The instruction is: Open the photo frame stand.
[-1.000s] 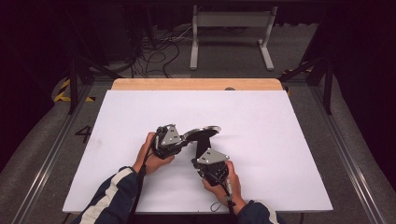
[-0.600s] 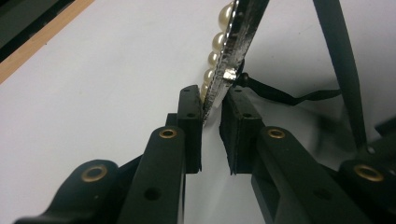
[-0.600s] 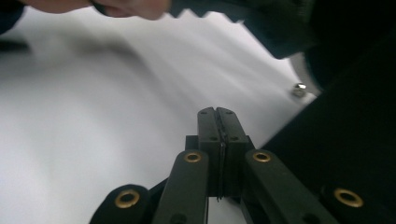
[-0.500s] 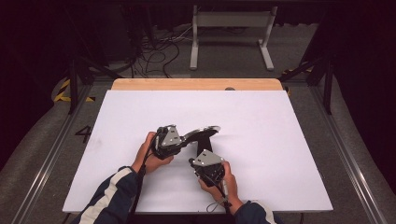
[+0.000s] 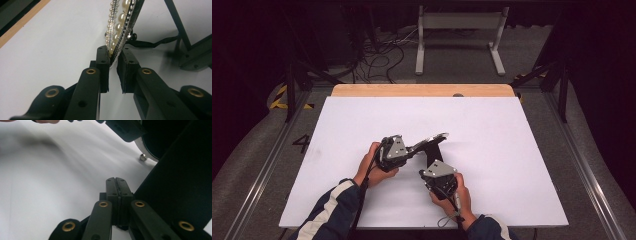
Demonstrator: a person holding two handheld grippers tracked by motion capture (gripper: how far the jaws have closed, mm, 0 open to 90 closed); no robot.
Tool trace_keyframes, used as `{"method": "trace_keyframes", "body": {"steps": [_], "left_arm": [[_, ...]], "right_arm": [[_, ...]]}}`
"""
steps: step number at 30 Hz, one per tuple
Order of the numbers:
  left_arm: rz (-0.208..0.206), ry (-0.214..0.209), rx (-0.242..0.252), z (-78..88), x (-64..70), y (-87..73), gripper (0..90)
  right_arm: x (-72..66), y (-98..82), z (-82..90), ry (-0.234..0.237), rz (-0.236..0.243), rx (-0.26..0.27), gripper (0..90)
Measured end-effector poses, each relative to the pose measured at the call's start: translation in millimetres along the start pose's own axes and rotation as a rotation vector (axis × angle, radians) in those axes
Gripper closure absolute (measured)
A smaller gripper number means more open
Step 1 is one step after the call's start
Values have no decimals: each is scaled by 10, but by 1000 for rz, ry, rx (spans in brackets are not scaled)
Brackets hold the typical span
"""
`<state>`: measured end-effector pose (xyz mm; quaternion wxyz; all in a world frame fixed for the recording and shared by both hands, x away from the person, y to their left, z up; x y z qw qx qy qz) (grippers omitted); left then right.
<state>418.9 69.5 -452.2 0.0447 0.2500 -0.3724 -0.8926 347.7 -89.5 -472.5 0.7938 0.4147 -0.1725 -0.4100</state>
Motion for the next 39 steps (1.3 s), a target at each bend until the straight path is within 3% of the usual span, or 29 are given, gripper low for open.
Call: {"method": "trace_keyframes", "body": {"steps": [6, 9, 13, 18, 24, 31, 39], "left_arm": [[20, -2, 14, -6, 6, 5, 790], [46, -1, 52, -8, -1, 20, 680], [50, 10, 69, -27, 1, 37, 636], [-3, 10, 72, -23, 24, 62, 773], [-30, 11, 61, -27, 39, 81, 776], [-67, 25, 29, -10, 73, 101, 781], [-69, 32, 24, -4, 82, 109, 783]], "right_arm": [[68, -14, 36, 15, -18, -11, 900], [93, -16, 45, 28, -21, -10, 900], [104, -28, 50, 37, -26, -17, 900], [137, -31, 64, 41, -40, -19, 900], [210, -52, 102, 37, -78, -12, 900], [247, -59, 113, 15, -81, -9, 900], [266, -62, 130, 18, -83, -7, 900]]}}
Point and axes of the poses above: each handheld gripper's, and its own axes: z roughly backward along the jaws, y roughly out of its top, x roughly to its right, the point moved 3 cm from there along -z, roughly forward along the jaws, and after that the axes turned 13 degrees about -z, right-handed, at the moved point
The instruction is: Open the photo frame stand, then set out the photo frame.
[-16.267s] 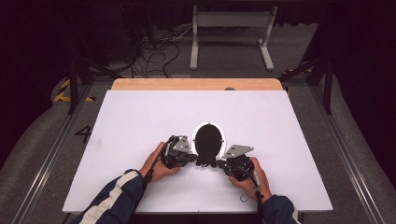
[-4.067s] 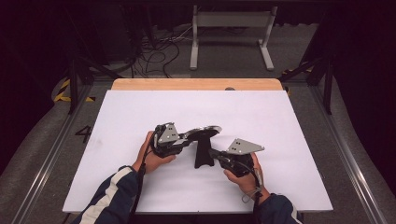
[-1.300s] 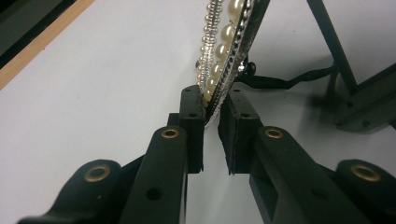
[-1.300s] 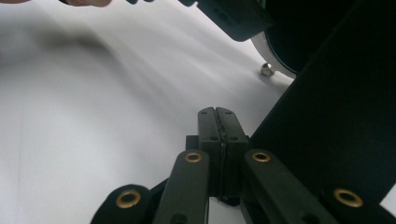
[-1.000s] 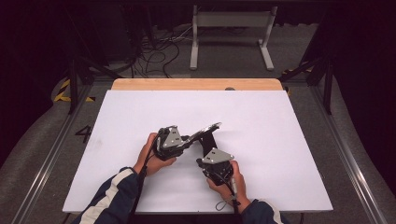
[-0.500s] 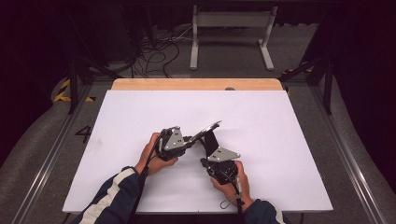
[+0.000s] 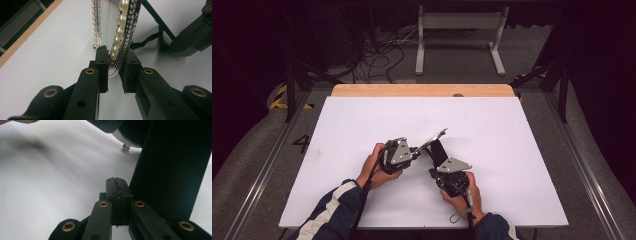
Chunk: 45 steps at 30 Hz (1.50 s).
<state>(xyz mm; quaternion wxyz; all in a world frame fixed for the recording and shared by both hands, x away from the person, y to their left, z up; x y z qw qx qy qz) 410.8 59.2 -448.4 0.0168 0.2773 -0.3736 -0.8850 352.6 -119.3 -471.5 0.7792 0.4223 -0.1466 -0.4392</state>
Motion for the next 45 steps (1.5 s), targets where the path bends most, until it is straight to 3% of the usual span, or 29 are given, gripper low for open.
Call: {"method": "trace_keyframes", "body": {"steps": [9, 13, 17, 21, 23, 25, 29, 33, 38, 41, 45], "left_arm": [[-12, 1, -9, 11, 4, 8, 784], [-1, 1, 1, 12, -6, 4, 783], [33, -2, 45, 36, -30, 24, 768], [22, -10, 49, 10, -33, 38, 772], [21, -10, 49, 1, -33, 43, 773], [26, -11, 51, 0, -34, 38, 772], [34, -15, 38, -41, -31, 19, 732], [37, -19, 15, -96, -23, -2, 716], [82, -33, -23, -193, -26, -76, 699], [78, -24, -28, -201, -34, -93, 756], [72, -26, -25, -197, -36, -93, 761]], "right_arm": [[15, 6, 34, -3, -1, 10, 900], [40, 15, 66, -9, -5, 14, 900], [64, 14, 101, -22, -11, 18, 900], [107, -1, 124, -33, -19, 20, 900], [152, -14, 136, -47, -33, 16, 900], [186, -18, 148, -33, -72, 12, 900], [116, 18, 176, -6, -34, 30, 896], [37, -13, 112, 17, -13, 14, 895], [-15, -32, 47, 5, -11, -4, 890], [-39, -38, 16, -2, -6, -11, 890], [-29, -38, -32, -32, -3, -11, 899]]}}
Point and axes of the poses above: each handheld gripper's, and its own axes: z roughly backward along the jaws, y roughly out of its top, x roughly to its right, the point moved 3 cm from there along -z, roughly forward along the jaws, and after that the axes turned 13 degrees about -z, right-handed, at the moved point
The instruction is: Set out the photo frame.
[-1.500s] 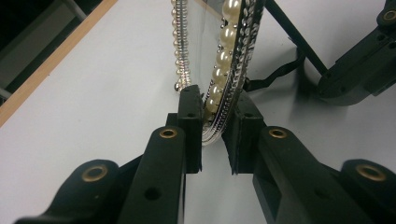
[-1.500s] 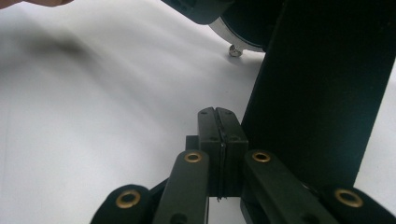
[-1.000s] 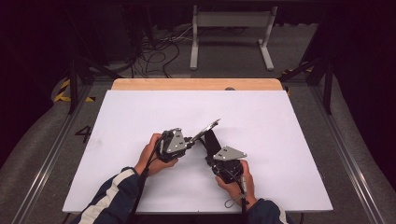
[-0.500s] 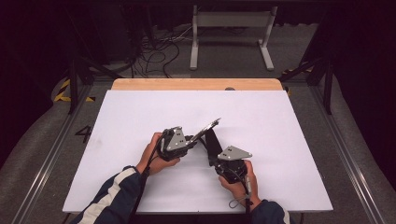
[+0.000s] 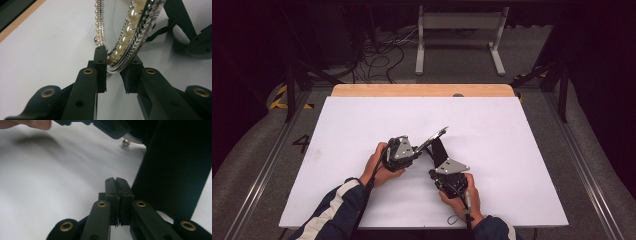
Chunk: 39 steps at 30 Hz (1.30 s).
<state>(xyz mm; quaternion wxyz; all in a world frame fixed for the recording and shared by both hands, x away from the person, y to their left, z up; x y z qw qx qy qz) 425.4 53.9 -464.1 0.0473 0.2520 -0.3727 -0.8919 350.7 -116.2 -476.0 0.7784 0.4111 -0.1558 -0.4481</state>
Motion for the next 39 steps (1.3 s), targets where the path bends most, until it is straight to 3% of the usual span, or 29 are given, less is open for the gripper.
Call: {"method": "trace_keyframes", "body": {"steps": [7, 11, 18, 23, 27, 39], "left_arm": [[-11, 7, -10, 4, 12, 11, 766], [-22, 6, -20, 19, 28, 21, 766], [-80, 4, -33, 60, 90, 72, 781], [-84, 5, -39, 61, 114, 83, 779], [-107, 10, -45, 62, 123, 95, 776], [-123, 15, -44, 76, 189, 136, 762]], "right_arm": [[-21, 24, -18, -38, -8, 6, 900], [6, 20, -13, -32, -12, 8, 900], [85, 18, 16, -37, -21, 3, 900], [147, 10, 43, -17, -25, -3, 900], [160, 6, 50, -26, -19, -6, 900], [253, 4, 88, -35, -18, -18, 900]]}}
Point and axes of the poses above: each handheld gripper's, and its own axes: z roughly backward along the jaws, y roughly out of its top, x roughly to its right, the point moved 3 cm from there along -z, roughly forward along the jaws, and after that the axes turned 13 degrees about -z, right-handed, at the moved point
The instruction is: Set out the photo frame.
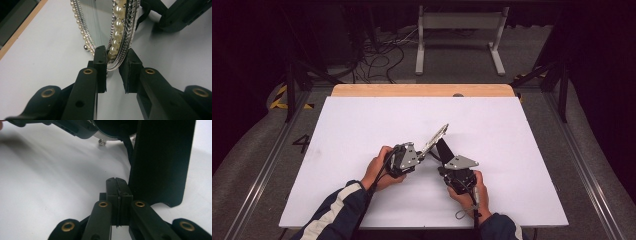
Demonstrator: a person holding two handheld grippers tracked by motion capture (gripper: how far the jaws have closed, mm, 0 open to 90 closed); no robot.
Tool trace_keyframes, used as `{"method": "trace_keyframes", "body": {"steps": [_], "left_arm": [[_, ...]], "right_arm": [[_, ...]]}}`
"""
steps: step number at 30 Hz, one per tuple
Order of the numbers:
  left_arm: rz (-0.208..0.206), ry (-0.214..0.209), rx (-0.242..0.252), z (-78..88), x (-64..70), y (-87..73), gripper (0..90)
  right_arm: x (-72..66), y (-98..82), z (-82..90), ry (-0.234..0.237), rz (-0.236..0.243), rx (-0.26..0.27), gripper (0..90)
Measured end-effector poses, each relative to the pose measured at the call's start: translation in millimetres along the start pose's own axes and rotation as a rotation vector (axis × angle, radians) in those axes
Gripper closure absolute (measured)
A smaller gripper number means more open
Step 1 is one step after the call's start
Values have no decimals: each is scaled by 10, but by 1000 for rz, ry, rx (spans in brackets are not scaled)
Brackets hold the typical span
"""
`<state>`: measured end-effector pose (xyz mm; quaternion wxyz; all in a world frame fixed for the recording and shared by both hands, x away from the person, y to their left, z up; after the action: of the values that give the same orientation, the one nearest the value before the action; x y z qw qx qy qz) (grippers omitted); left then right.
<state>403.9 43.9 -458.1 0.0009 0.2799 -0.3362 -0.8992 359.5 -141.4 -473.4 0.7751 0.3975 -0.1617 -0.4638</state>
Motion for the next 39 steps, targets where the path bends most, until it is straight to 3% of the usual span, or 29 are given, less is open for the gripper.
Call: {"method": "trace_keyframes", "body": {"steps": [4, 13, 17, 22, 30, 35, 39], "left_arm": [[4, -4, -3, 9, 19, 9, 757], [-39, -10, 4, 21, 78, 73, 745], [-44, -7, 1, 26, 109, 96, 741], [-27, -20, 11, 29, 145, 117, 732], [-34, -27, 32, 28, 181, 153, 725], [-41, -41, 43, 29, 213, 192, 722], [-23, -45, 47, 24, 227, 200, 717]], "right_arm": [[11, 0, 6, -2, 0, -4, 900], [97, -10, 21, 0, -12, -22, 900], [120, -8, 32, 0, 6, -30, 900], [163, 1, 46, 10, 26, -46, 900], [211, 8, 65, 1, 33, -55, 896], [262, 13, 80, -7, 28, -59, 890], [301, 14, 80, -12, 24, -60, 887]]}}
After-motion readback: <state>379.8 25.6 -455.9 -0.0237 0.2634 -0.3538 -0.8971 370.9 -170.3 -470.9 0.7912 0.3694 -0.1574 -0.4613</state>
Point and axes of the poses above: each handheld gripper's, and its own axes: z roughly backward along the jaws, y roughly out of its top, x roughly to its right, the point moved 3 cm from there along -z, roughly forward along the jaws, and after that the axes turned 13 degrees about -z, right-handed, at the moved point
